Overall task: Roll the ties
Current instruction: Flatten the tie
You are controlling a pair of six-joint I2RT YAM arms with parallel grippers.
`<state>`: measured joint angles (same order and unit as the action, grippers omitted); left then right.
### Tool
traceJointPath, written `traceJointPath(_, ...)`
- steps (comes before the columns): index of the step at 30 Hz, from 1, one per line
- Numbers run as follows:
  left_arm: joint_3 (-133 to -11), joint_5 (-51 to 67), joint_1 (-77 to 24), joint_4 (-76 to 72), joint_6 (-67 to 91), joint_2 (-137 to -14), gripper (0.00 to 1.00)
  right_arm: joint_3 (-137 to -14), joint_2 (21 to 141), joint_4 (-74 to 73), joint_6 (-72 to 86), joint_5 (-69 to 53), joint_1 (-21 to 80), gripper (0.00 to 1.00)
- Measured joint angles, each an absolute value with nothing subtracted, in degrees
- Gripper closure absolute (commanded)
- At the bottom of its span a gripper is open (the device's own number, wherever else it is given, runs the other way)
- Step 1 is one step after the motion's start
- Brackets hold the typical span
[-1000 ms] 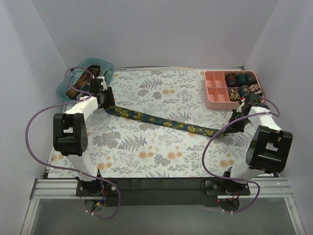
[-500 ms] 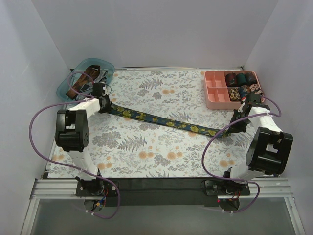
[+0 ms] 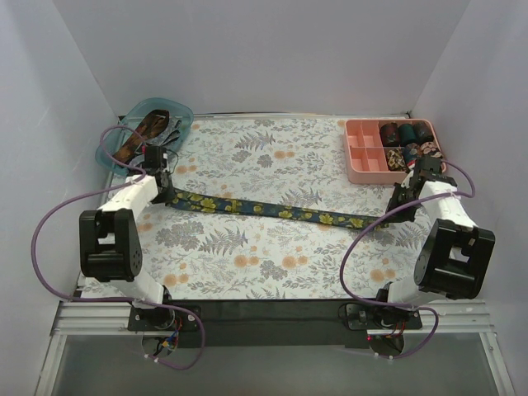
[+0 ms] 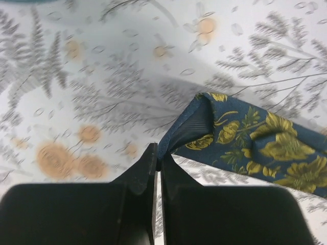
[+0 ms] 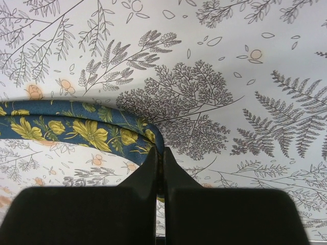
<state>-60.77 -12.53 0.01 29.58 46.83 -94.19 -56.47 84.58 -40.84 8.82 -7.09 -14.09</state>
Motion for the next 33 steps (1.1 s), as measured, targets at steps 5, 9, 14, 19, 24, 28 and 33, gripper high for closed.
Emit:
traceJointPath(5,-56.6,-15.4,3.4,32.0,45.9,-89.4,0.79,-56.6,86.5,-41.0,8.6,-8.3,-11.0,0.89)
traceJointPath(9,-55.7,-17.0,5.1,33.5,45.1,-89.2,0.51,-58.2,89.4,-41.6,8.1,-8.3,-8.0,0.72)
traceJointPath(14,-56.6,-17.7,6.6,34.5,44.2,-88.2,0.3,-58.7,89.2,-41.5,7.7,-8.0,-7.2,0.55)
traceJointPath(19,-58.3,-16.6,6.0,35.8,43.7,-83.6,0.27,-58.6,86.5,-41.5,7.9,-6.7,-7.0,0.35)
traceJointPath(24,-58.5,-12.2,3.3,35.8,44.7,-77.6,0.38,-58.6,83.1,-41.4,7.7,-4.9,-6.7,0.36)
traceJointPath(28,-57.2,-9.0,1.0,33.7,46.4,-78.2,0.46,-58.6,81.6,-41.3,7.3,-4.4,-5.6,0.36)
traceJointPath(33,-55.7,-6.6,-0.2,30.8,48.8,-84.2,0.55,-57.9,79.8,-40.3,6.6,-4.4,-3.3,0.37)
